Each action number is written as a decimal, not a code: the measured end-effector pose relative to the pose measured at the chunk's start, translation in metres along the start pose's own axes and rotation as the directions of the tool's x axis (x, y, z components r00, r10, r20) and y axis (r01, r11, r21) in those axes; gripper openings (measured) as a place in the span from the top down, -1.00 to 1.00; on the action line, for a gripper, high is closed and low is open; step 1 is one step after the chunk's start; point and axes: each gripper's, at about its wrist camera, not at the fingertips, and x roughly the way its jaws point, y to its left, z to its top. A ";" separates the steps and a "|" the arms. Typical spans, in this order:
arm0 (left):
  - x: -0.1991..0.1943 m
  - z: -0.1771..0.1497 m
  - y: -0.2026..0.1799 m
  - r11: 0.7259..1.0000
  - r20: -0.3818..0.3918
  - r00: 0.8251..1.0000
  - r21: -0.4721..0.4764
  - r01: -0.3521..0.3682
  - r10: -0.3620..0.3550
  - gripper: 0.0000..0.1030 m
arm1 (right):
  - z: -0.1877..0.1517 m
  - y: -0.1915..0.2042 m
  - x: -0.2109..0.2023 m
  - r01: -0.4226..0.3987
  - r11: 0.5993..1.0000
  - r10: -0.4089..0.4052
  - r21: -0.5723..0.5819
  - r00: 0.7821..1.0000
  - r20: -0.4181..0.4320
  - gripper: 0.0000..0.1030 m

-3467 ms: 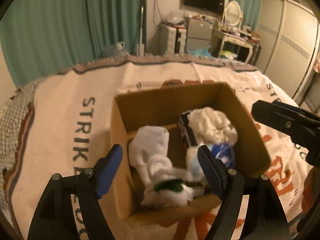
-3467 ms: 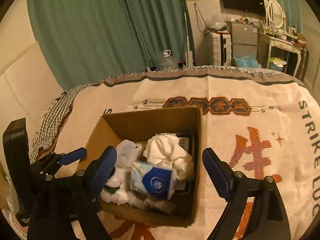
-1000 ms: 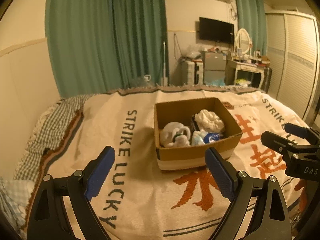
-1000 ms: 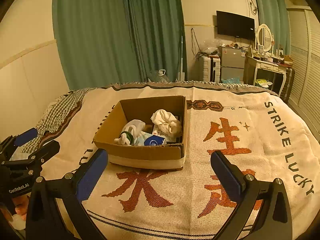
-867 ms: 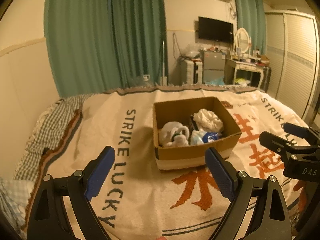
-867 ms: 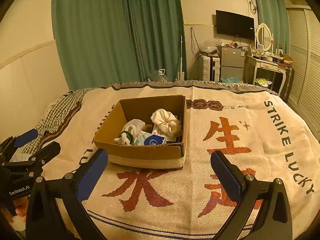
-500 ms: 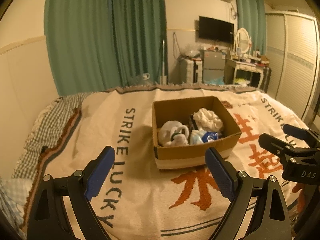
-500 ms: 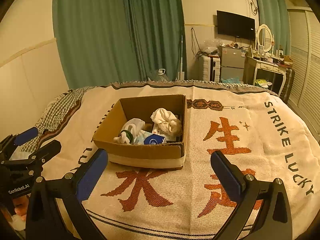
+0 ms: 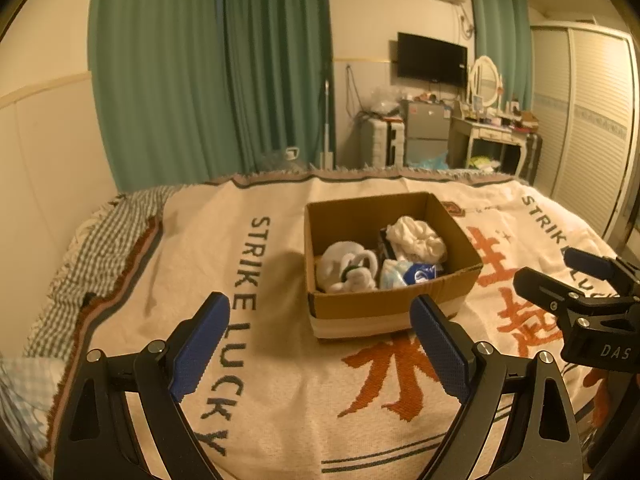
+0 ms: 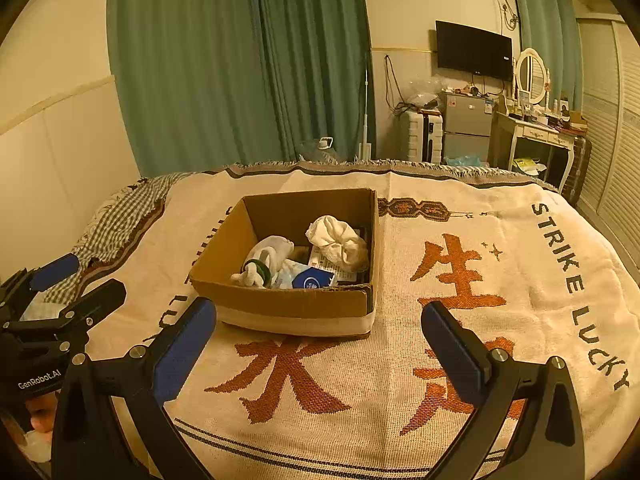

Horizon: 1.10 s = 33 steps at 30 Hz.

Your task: Organize soft objects

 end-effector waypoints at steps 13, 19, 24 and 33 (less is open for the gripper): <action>0.001 -0.001 0.001 1.000 -0.004 1.000 0.000 -0.002 0.002 -0.80 | 0.001 0.000 -0.001 0.001 1.000 -0.001 0.006 1.000 0.004 -1.00; 0.002 -0.001 0.002 1.000 -0.004 1.000 -0.002 -0.002 0.002 -0.80 | 0.000 0.001 0.000 0.000 1.000 0.000 0.004 1.000 0.001 -1.00; 0.001 -0.002 0.002 1.000 -0.004 1.000 0.001 -0.003 0.003 -0.80 | 0.000 0.002 0.001 0.000 1.000 0.000 0.004 1.000 0.002 -1.00; 0.001 -0.002 0.001 1.000 -0.004 1.000 0.000 -0.004 0.004 -0.80 | -0.001 0.002 0.002 -0.002 1.000 0.002 0.007 1.000 0.000 -1.00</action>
